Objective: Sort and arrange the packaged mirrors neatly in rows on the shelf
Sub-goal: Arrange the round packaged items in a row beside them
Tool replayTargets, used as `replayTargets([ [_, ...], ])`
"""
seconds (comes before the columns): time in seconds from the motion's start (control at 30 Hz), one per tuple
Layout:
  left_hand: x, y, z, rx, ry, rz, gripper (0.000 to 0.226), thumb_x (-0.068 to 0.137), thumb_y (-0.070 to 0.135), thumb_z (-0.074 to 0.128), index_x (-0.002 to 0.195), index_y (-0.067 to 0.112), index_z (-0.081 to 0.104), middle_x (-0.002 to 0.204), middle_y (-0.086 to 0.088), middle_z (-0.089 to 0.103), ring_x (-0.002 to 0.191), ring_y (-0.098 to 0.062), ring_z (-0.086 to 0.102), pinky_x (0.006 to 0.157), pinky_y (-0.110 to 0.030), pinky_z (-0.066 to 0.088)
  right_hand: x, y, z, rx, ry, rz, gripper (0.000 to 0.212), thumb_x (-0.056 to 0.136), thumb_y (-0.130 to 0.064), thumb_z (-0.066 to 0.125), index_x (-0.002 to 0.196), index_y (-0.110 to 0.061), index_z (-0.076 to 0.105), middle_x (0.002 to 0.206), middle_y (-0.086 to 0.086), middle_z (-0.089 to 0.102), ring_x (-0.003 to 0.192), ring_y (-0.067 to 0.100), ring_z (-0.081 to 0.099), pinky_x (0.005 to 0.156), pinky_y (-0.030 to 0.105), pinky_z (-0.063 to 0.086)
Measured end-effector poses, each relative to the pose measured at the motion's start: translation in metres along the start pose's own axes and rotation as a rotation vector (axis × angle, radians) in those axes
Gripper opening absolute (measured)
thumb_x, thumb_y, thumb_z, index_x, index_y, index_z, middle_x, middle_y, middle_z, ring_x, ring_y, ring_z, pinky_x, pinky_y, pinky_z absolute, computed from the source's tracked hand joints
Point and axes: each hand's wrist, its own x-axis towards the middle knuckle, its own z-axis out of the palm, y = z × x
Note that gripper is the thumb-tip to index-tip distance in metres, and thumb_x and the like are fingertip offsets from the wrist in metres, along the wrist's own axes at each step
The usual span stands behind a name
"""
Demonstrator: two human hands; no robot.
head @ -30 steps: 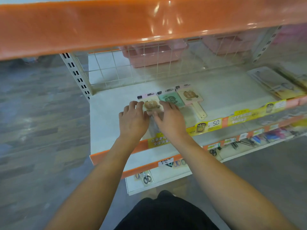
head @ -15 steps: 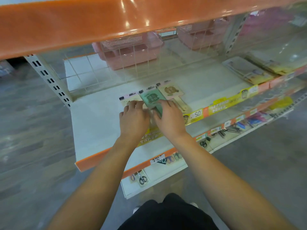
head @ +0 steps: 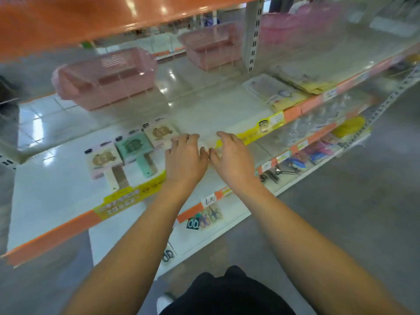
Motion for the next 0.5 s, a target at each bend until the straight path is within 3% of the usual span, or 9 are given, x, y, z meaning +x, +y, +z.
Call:
replayTargets([
  [0.23,0.012,0.119,0.043,-0.032,-0.014,0.144,0.041,0.088,0.031,0.053,0.127,0.017,0.055,0.125,-0.009,0.056,0.110,-0.035,0.055,0.088,-0.045,0.045,0.003,0.104,-0.070,0.008,0.062,0.095,0.050,0.089,-0.031,0.061,0.134,-0.013,0.051,0.127,0.008,0.058,0.119,0.028,0.052,0.094,0.044,0.045],
  [0.5,0.055,0.193,0.077,-0.043,-0.047,0.254,0.042,0.087,0.028,0.052,0.127,0.015,0.054,0.124,-0.010,0.056,0.109,-0.035,0.055,0.085,-0.044,0.044,0.025,0.171,-0.113,-0.043,0.110,0.193,0.041,0.091,-0.030,0.059,0.128,-0.014,0.053,0.122,0.007,0.059,0.116,0.026,0.052,0.091,0.042,0.046],
])
